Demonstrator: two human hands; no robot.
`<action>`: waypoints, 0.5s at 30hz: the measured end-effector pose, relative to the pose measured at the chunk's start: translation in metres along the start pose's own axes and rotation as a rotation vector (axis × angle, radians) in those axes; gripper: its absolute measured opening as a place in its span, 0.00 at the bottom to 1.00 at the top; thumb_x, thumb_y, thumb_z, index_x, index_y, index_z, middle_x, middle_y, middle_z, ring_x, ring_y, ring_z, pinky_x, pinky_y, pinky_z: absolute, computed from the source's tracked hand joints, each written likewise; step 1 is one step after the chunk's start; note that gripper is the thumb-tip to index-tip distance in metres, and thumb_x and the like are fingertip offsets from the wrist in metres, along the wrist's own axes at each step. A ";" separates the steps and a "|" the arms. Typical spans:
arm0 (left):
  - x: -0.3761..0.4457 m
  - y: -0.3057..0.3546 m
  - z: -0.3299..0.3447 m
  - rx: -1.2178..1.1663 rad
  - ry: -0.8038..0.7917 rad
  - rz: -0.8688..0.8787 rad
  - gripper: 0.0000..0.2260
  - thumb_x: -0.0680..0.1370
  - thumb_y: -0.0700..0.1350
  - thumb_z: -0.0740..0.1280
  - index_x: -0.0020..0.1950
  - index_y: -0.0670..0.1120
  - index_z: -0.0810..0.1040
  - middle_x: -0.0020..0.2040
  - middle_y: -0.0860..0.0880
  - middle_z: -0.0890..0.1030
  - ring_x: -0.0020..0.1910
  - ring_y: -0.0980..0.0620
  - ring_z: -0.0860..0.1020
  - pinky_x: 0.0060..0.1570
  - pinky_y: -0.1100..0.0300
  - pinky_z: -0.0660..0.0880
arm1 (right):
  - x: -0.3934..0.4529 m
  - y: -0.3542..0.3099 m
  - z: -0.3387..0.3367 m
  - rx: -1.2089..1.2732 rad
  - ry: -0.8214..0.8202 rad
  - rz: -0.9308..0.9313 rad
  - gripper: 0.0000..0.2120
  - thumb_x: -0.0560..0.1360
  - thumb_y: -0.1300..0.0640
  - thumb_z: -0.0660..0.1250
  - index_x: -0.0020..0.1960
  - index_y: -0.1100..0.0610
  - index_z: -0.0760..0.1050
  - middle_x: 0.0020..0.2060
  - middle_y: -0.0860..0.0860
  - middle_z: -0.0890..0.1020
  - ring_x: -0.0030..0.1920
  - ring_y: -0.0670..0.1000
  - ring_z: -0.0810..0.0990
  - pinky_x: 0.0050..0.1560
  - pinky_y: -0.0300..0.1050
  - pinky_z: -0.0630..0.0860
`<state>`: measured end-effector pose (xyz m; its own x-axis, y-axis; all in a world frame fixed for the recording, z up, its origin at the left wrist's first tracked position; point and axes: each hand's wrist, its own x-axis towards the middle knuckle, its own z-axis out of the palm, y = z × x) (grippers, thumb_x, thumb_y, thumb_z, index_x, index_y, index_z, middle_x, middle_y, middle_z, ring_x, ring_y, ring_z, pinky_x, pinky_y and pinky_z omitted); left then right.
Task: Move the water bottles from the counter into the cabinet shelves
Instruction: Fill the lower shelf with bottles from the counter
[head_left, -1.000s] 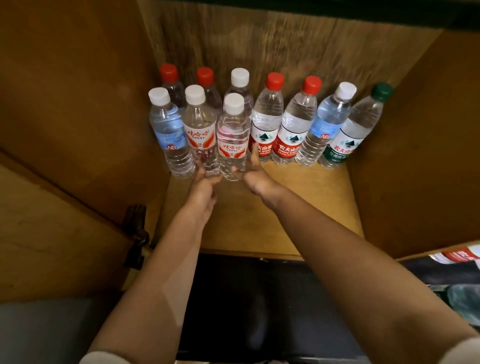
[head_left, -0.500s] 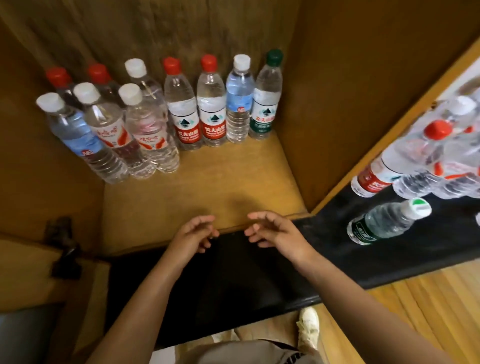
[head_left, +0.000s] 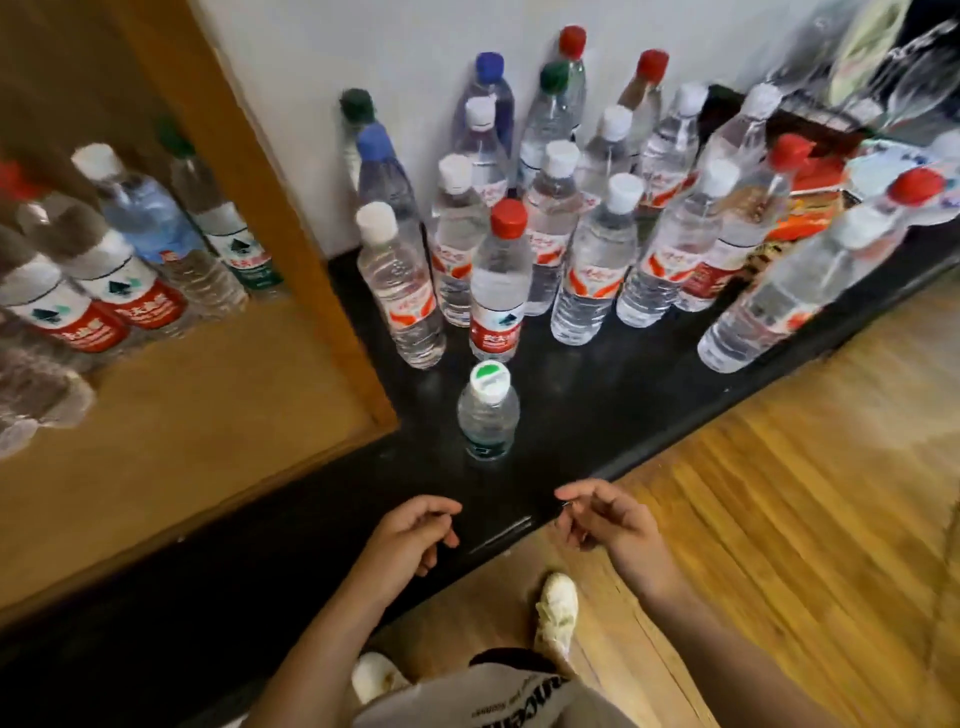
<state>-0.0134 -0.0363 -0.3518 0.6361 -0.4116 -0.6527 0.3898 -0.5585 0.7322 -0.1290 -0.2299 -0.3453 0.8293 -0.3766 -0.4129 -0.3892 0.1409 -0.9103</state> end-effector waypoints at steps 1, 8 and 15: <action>0.004 0.009 0.019 0.005 -0.031 0.003 0.10 0.79 0.39 0.60 0.49 0.52 0.78 0.36 0.51 0.79 0.28 0.59 0.72 0.29 0.67 0.69 | 0.001 0.003 -0.019 0.007 0.038 -0.003 0.12 0.76 0.73 0.56 0.49 0.64 0.76 0.33 0.58 0.78 0.30 0.44 0.77 0.31 0.33 0.71; 0.043 0.069 0.120 -0.061 -0.063 0.120 0.16 0.77 0.39 0.63 0.63 0.52 0.71 0.53 0.52 0.78 0.45 0.60 0.77 0.40 0.68 0.74 | 0.033 0.005 -0.121 0.019 0.334 -0.047 0.10 0.76 0.71 0.59 0.51 0.62 0.76 0.38 0.57 0.77 0.35 0.51 0.75 0.32 0.35 0.71; 0.103 0.161 0.153 -0.128 0.441 0.462 0.41 0.68 0.37 0.74 0.74 0.46 0.54 0.71 0.45 0.59 0.69 0.48 0.62 0.65 0.56 0.66 | 0.082 -0.030 -0.183 -0.036 0.602 -0.148 0.29 0.68 0.65 0.72 0.63 0.50 0.64 0.58 0.50 0.70 0.54 0.48 0.72 0.51 0.41 0.73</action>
<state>0.0125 -0.2788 -0.3311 0.9602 -0.2396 -0.1436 0.0694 -0.2934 0.9535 -0.1231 -0.4328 -0.3461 0.5082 -0.8415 -0.1832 -0.3090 0.0204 -0.9508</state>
